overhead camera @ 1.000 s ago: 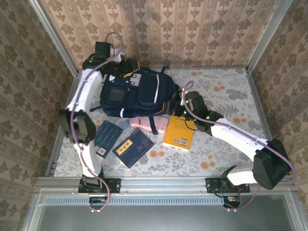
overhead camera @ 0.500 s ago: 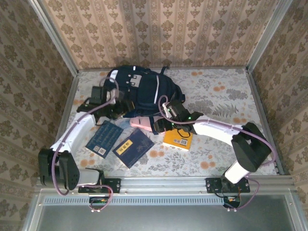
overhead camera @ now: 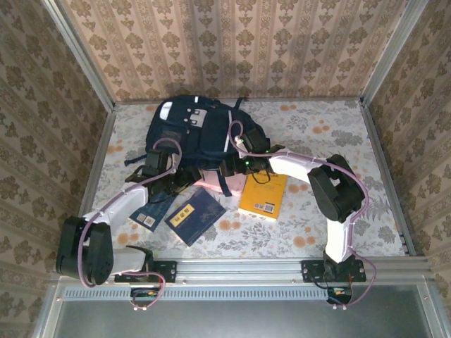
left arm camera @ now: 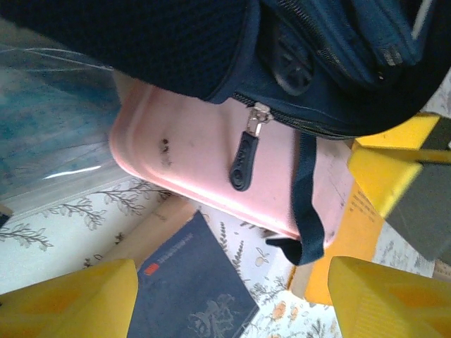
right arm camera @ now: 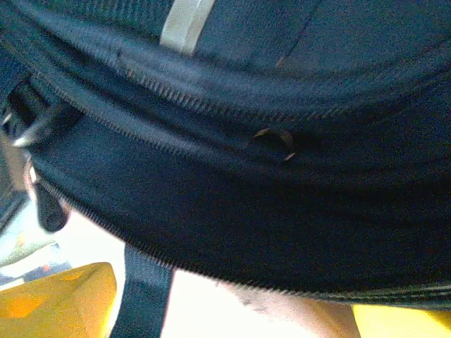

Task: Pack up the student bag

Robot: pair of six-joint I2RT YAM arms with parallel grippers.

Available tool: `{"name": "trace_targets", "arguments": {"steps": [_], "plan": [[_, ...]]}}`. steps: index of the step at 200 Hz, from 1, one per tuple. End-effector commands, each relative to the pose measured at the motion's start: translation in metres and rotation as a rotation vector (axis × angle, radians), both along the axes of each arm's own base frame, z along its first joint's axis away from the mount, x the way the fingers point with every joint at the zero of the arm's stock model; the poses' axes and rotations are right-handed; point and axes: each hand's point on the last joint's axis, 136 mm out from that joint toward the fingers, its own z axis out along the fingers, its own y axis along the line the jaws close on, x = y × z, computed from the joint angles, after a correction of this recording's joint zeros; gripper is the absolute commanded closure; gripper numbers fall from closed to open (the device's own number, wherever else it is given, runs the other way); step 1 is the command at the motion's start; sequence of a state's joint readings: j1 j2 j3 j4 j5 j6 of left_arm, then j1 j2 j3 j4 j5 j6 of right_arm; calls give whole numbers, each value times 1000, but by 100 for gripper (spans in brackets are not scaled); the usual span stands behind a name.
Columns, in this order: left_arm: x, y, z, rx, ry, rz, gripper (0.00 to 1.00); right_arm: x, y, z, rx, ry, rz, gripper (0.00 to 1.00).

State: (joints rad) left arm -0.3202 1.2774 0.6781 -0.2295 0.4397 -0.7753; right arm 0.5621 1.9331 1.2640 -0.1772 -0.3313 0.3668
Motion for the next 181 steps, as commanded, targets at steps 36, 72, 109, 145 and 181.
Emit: {"name": "trace_targets", "arguments": {"steps": [36,72,109,145,181], "plan": [[4,12,-24,32,20,69,28,-69,34,16,229,155,202,17],[6,10,-30,26,31,62,29,-98,41,14,253,206,274,19],[2,13,-37,45,46,62,29,-84,31,9,170,158,198,20],[6,-2,-41,-13,61,18,31,-66,36,-4,128,161,154,21],[9,-21,-44,-49,70,-42,31,-63,51,-6,149,174,174,21]]}}
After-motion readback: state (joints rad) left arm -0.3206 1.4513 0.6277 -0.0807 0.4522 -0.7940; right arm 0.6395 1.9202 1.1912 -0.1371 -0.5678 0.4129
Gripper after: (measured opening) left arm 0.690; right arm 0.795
